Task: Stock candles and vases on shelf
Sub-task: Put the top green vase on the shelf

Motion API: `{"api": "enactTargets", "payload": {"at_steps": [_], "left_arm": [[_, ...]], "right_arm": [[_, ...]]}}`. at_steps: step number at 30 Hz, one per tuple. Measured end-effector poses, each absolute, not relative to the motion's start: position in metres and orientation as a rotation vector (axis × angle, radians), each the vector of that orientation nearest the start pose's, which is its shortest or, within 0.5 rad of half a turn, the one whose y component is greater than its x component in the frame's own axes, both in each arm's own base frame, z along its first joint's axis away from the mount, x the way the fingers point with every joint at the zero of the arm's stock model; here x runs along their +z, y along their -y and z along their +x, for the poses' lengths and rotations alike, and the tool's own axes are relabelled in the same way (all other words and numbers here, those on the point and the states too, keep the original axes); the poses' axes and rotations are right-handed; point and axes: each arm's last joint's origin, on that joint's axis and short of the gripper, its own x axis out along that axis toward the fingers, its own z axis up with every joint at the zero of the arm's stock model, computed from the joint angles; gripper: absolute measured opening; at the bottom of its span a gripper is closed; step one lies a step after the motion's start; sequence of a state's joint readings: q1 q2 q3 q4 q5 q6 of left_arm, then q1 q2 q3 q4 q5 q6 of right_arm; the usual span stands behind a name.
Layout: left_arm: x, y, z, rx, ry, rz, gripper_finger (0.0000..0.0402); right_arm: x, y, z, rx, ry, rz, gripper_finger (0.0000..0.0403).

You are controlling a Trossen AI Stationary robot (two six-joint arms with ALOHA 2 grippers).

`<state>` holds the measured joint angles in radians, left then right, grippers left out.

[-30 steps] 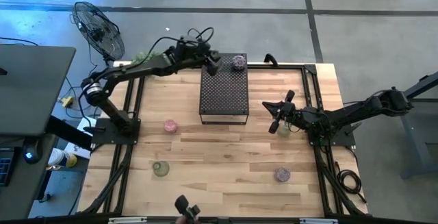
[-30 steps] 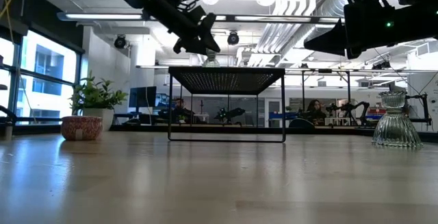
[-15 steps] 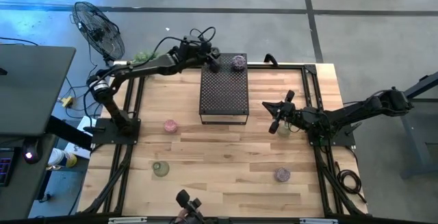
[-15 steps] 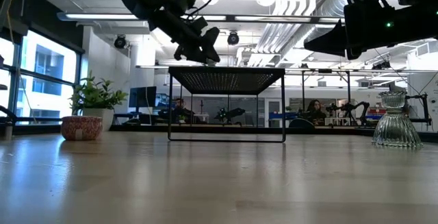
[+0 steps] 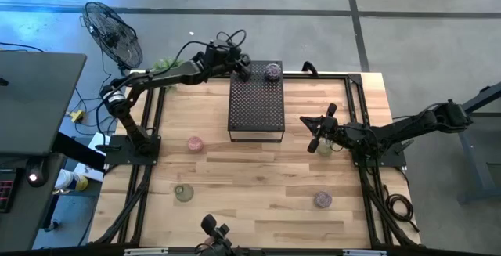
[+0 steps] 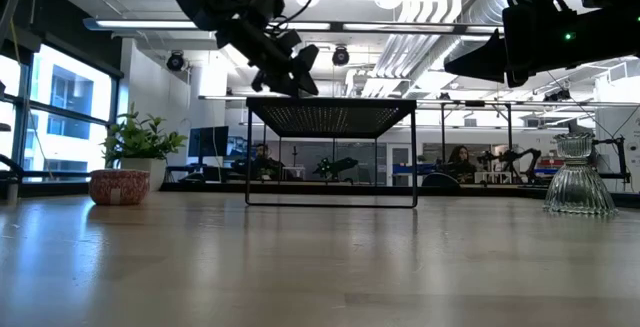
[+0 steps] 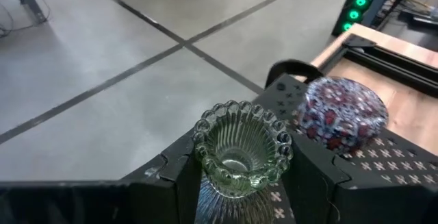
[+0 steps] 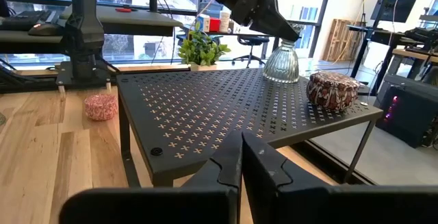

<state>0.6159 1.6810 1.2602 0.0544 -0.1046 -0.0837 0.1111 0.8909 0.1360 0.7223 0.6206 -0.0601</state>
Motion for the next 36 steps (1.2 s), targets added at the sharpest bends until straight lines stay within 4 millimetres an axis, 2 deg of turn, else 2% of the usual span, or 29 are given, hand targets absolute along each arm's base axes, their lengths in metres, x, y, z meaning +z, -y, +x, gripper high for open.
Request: {"api": "enactTargets", "payload": {"at_steps": [4, 11, 15, 29, 36], "left_arm": [[0.286, -0.226, 0.315, 0.717, -0.332, -0.178, 0.0165], [0.286, -0.226, 0.315, 0.721, -0.327, -0.185, 0.0222], [0.287, -0.226, 0.314, 0.736, -0.331, -0.182, 0.0242], [0.291, -0.225, 0.31, 0.77, -0.339, -0.156, 0.0245], [0.31, -0.227, 0.312, 0.789, -0.368, -0.106, 0.0245]], "right_arm": [[0.182, -0.002, 0.166, -0.509, -0.046, -0.071, 0.0001], [0.182, -0.002, 0.166, -0.509, -0.046, -0.071, 0.0001], [0.182, -0.002, 0.166, -0.509, -0.046, -0.071, 0.0001], [0.182, -0.001, 0.166, -0.509, -0.047, -0.071, 0.0001], [0.182, -0.001, 0.166, -0.509, -0.047, -0.071, 0.0001]]}}
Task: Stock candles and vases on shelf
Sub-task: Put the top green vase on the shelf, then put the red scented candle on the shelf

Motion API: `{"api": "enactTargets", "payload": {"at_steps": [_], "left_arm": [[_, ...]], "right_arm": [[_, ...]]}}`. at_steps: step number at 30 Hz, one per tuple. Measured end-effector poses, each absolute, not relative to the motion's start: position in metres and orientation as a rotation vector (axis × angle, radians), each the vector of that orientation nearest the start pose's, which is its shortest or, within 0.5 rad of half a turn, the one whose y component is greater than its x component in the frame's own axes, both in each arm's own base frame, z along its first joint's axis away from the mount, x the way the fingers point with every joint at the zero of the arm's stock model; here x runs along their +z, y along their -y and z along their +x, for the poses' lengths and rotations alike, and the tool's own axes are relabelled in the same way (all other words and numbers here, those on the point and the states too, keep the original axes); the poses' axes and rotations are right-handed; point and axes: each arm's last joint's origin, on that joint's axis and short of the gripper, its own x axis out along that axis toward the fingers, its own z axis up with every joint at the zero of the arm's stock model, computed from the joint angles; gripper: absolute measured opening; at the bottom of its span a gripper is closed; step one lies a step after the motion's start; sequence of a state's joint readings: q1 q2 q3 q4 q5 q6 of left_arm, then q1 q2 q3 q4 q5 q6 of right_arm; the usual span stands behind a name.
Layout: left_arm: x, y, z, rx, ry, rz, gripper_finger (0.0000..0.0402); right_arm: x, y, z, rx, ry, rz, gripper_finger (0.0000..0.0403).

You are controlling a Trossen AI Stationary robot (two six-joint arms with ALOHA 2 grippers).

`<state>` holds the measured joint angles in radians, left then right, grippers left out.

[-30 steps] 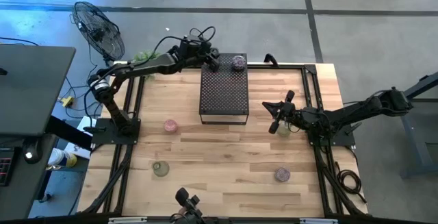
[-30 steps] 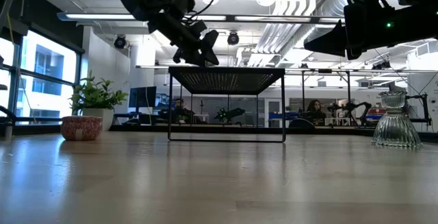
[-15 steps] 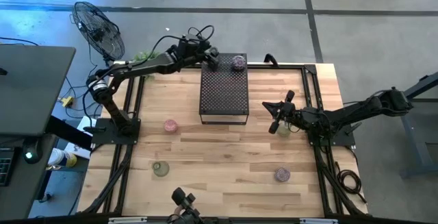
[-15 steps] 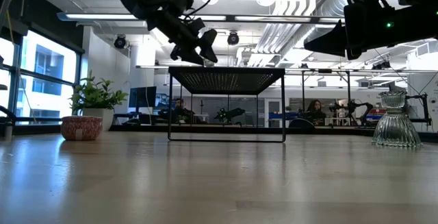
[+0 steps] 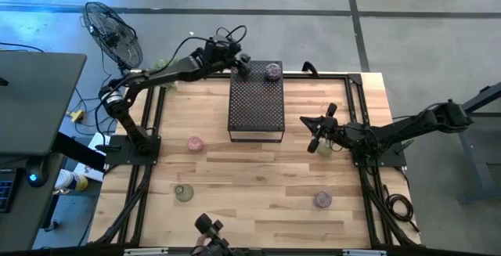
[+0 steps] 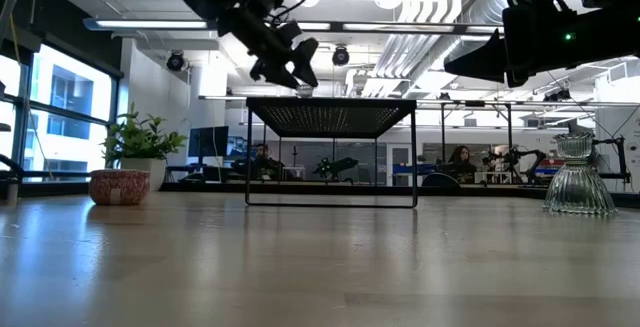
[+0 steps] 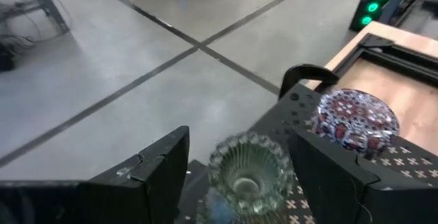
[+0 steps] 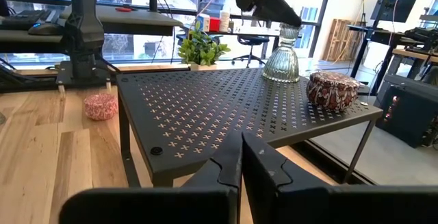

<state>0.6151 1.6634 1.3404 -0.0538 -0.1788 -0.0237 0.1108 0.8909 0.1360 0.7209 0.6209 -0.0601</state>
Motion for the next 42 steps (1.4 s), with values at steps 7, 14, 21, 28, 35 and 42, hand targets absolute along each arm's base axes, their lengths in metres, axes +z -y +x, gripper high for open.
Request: {"api": "enactTargets", "payload": {"at_steps": [7, 14, 21, 28, 35, 42], "left_arm": [[0.341, -0.222, 0.305, 0.789, -0.459, -0.059, 0.0239], [0.355, -0.176, 0.287, 0.692, -0.471, 0.052, 0.0139], [0.32, -0.128, 0.266, 0.559, -0.433, 0.094, 0.0019], [0.281, -0.103, 0.229, 0.557, -0.239, 0.068, 0.0013], [0.267, -0.09, 0.198, 0.558, -0.283, 0.052, 0.0001], [0.279, -0.083, 0.184, 0.55, -0.399, -0.087, 0.0001]], "right_arm": [[0.18, -0.001, 0.166, -0.509, -0.061, -0.069, 0.0001], [0.177, -0.001, 0.165, -0.51, -0.081, -0.054, 0.0001], [0.177, -0.002, 0.165, -0.51, -0.085, -0.046, 0.0001], [0.177, -0.001, 0.165, -0.517, -0.082, -0.035, 0.0001], [0.177, -0.001, 0.165, -0.527, -0.076, -0.034, 0.0001], [0.177, -0.001, 0.165, -0.536, -0.082, -0.04, 0.0001]]}}
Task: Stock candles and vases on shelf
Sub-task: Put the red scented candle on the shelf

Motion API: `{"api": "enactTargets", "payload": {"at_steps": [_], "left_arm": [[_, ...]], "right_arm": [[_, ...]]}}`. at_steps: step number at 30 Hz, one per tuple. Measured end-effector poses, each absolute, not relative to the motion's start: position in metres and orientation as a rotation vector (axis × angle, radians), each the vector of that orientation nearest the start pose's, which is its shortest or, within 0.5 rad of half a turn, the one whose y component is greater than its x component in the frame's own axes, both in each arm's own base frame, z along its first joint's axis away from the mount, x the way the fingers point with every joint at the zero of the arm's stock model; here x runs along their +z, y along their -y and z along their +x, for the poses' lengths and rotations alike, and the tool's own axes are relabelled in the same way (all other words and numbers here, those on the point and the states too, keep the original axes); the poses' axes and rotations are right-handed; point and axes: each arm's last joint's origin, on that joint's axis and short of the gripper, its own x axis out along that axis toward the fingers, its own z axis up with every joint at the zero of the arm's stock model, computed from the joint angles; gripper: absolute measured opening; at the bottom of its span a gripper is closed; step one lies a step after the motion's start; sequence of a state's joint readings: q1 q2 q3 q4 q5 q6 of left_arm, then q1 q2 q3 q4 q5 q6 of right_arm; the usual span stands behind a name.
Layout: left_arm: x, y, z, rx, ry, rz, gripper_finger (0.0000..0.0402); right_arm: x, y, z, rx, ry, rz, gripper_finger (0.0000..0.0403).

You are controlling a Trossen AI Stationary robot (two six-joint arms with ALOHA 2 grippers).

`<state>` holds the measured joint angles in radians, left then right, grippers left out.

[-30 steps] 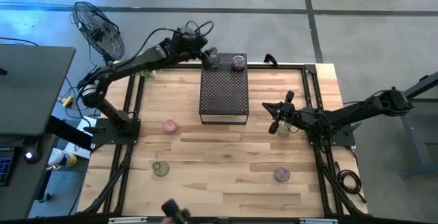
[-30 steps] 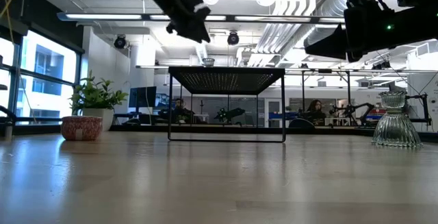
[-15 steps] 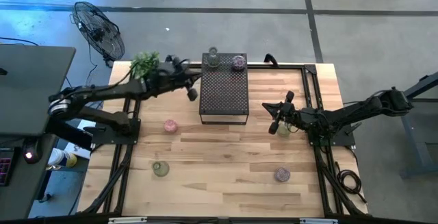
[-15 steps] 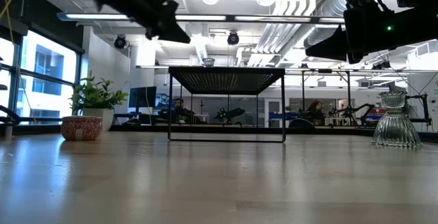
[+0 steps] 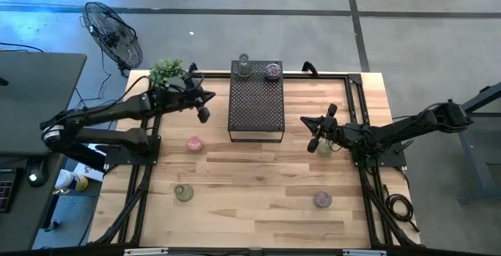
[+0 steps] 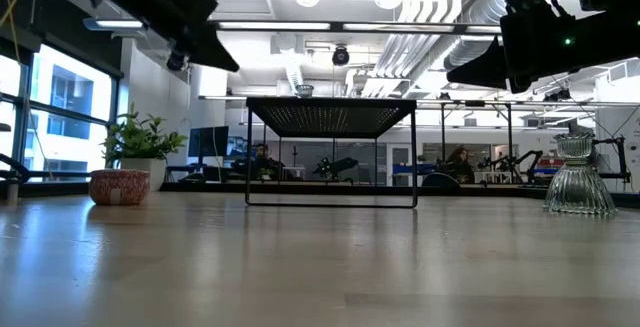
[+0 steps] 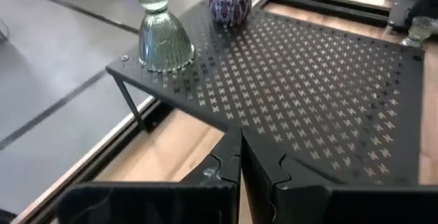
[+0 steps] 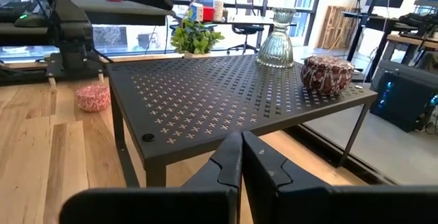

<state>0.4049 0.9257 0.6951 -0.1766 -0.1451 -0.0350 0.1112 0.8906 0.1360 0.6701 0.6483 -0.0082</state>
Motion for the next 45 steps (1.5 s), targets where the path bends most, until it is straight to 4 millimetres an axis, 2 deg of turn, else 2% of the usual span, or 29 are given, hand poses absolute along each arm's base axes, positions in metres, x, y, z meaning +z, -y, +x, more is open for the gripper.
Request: {"api": "enactTargets", "payload": {"at_steps": [5, 10, 14, 19, 22, 26, 30, 34, 37, 40, 45], "left_arm": [[0.278, -0.08, 0.177, 0.536, -0.539, -0.159, 0.0], [0.272, -0.075, 0.176, 0.517, -0.602, -0.217, 0.0], [0.257, -0.065, 0.183, 0.455, -0.557, -0.182, 0.0], [0.228, -0.052, 0.19, 0.226, -0.417, -0.096, 0.0], [0.21, -0.047, 0.188, 0.165, -0.33, -0.053, 0.0], [0.19, -0.045, 0.179, 0.171, -0.219, -0.019, 0.0], [0.175, -0.043, 0.17, 0.169, -0.157, -0.006, 0.0], [0.169, -0.044, 0.167, 0.222, -0.173, 0.005, 0.0], [0.168, -0.045, 0.166, 0.278, -0.182, 0.019, 0.0001], [0.167, -0.046, 0.165, 0.32, -0.185, 0.022, 0.0001], [0.167, -0.046, 0.165, 0.319, -0.188, 0.025, 0.0001]], "right_arm": [[0.177, -0.001, 0.165, -0.537, -0.085, -0.05, 0.0002], [0.177, -0.001, 0.165, -0.536, -0.085, -0.05, 0.0001], [0.178, -0.001, 0.165, -0.541, -0.073, -0.044, 0.0001], [0.185, -0.002, 0.165, -0.52, -0.001, -0.014, 0.0001], [0.19, -0.005, 0.166, -0.504, 0.034, -0.002, 0.0001], [0.204, -0.012, 0.172, -0.528, 0.035, 0.013, 0.0], [0.226, -0.023, 0.182, -0.606, -0.082, 0.018, 0.0], [0.257, -0.032, 0.186, -0.647, -0.169, 0.133, 0.0], [0.271, -0.04, 0.187, -0.653, -0.253, 0.224, 0.0], [0.275, -0.049, 0.192, -0.684, -0.35, 0.336, 0.0], [0.266, -0.07, 0.213, -0.714, -0.606, 0.545, 0.0]]}}
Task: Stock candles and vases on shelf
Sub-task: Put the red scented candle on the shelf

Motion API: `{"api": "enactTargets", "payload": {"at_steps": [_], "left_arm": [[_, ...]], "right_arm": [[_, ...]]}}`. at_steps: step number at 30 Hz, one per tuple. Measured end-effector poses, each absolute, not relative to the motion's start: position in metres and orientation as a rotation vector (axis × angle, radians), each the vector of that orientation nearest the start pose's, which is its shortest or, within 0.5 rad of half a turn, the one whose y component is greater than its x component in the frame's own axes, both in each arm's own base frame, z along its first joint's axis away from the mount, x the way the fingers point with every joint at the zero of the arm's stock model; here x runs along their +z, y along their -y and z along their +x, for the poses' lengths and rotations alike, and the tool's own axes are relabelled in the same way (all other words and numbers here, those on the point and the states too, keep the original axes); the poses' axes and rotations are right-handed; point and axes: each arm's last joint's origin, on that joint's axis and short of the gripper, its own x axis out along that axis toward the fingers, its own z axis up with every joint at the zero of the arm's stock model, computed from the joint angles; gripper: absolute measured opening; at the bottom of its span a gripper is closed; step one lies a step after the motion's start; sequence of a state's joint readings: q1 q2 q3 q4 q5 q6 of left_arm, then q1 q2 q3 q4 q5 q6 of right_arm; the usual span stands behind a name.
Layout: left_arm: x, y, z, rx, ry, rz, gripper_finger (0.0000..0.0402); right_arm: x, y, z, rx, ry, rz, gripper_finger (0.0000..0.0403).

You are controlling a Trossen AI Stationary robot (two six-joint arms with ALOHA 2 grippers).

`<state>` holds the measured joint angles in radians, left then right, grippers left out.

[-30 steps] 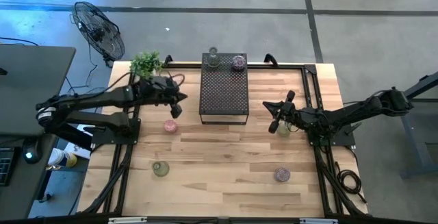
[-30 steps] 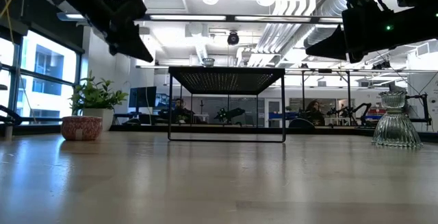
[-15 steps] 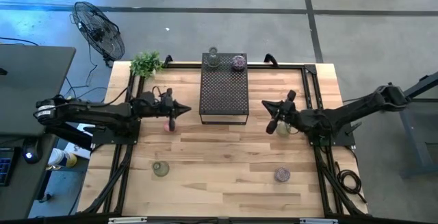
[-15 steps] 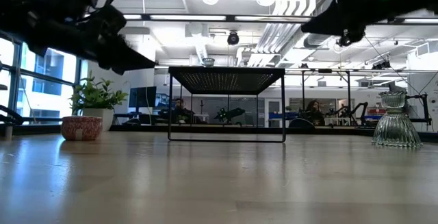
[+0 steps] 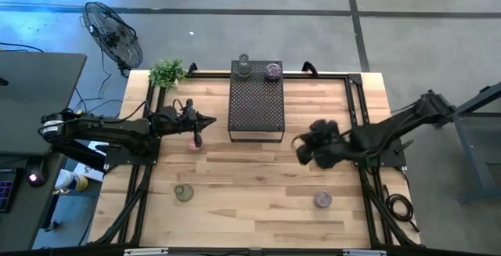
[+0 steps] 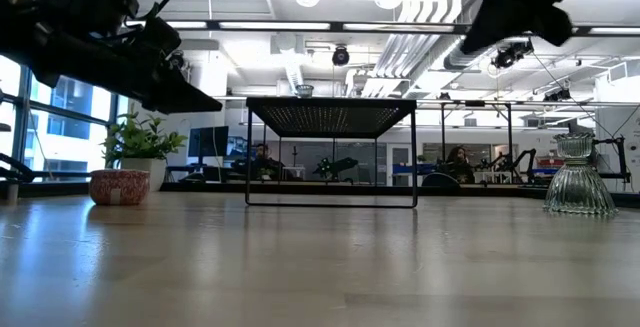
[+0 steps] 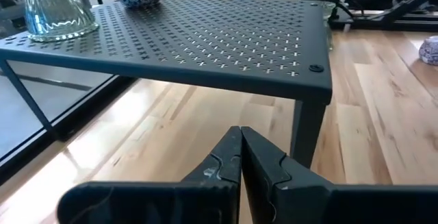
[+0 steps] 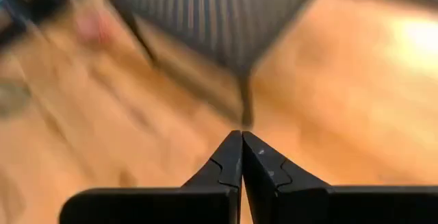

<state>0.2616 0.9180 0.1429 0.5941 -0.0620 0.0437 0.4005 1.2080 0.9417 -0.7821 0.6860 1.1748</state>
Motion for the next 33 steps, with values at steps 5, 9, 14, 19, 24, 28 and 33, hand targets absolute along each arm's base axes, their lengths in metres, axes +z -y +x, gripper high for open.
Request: {"api": "enactTargets", "payload": {"at_steps": [5, 9, 14, 19, 24, 28, 33], "left_arm": [[0.165, -0.046, 0.165, 0.318, -0.208, 0.025, 0.0001], [0.163, -0.046, 0.165, 0.318, -0.225, 0.007, 0.0001], [0.162, -0.046, 0.164, 0.318, -0.232, -0.005, 0.0001], [0.162, -0.046, 0.164, 0.317, -0.232, -0.009, 0.0001], [0.155, -0.044, 0.163, 0.287, -0.298, -0.063, 0.0001], [0.155, -0.044, 0.163, 0.279, -0.304, -0.036, 0.0001], [0.156, -0.044, 0.163, 0.273, -0.3, -0.039, 0.0001]], "right_arm": [[0.261, -0.104, 0.23, -0.779, -0.854, 0.703, 0.0], [0.263, -0.136, 0.232, -0.843, -0.921, 0.842, 0.0], [0.269, -0.17, 0.221, -0.898, -0.954, 1.052, 0.0], [0.265, -0.19, 0.206, -0.966, -1.057, 1.182, 0.0013], [0.256, -0.201, 0.201, -1.042, -1.106, 1.197, 0.0085], [0.245, -0.207, 0.204, -1.086, -1.152, 1.184, 0.0169], [0.233, -0.213, 0.21, -1.121, -1.151, 1.197, 0.0271]]}}
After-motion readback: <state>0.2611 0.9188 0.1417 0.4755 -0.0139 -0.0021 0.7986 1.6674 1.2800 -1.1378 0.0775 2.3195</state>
